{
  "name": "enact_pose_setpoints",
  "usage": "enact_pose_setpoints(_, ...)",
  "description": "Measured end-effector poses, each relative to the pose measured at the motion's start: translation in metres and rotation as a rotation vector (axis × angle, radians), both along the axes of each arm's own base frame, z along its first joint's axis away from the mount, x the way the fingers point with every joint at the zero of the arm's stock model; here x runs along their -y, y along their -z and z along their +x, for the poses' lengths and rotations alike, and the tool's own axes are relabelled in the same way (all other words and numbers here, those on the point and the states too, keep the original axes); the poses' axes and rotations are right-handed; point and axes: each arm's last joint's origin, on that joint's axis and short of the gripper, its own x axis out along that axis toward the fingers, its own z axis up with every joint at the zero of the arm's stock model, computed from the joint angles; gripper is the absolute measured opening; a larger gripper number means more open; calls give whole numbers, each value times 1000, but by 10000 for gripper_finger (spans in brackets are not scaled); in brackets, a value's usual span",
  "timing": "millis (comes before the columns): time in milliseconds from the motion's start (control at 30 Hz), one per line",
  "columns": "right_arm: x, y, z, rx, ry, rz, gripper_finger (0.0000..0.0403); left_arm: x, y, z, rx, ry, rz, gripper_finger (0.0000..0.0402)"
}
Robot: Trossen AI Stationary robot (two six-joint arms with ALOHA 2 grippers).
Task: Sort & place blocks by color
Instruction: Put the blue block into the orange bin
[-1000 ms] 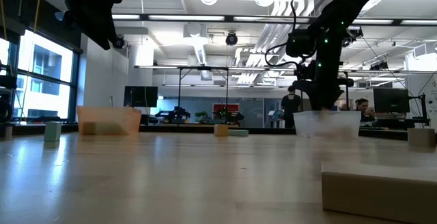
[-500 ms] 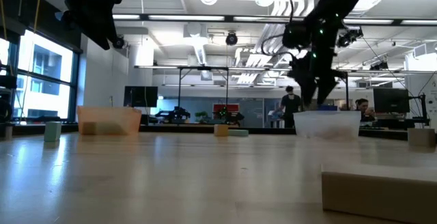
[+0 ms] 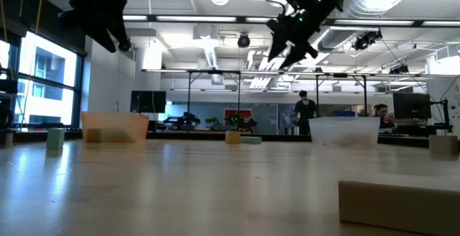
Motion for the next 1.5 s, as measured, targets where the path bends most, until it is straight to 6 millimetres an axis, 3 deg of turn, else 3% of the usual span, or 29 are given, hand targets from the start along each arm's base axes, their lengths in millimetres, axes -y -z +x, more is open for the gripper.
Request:
enact_pose_setpoints(267, -2, -35, 21, 234, -94, -238, 239, -14, 0, -4, 45, -182, -10, 186)
enact_pose_setpoints(400, 1, -51, 35, 229, -144, -303, 239, -22, 0, -7, 31, -202, -9, 186)
enact_pose_setpoints(533, 10, -53, 51, 132, -176, -254, 239, -29, 0, -10, 32, -248, -10, 186)
enact_pose_setpoints(900, 28, 5, 75, -203, -161, 75, 239, -40, 1, -15, 51, -302, -74, 186)
enact_pose_setpoints(1500, 42, 84, 101, -354, -194, 231, 239, -41, 1, -15, 49, -301, -78, 186)
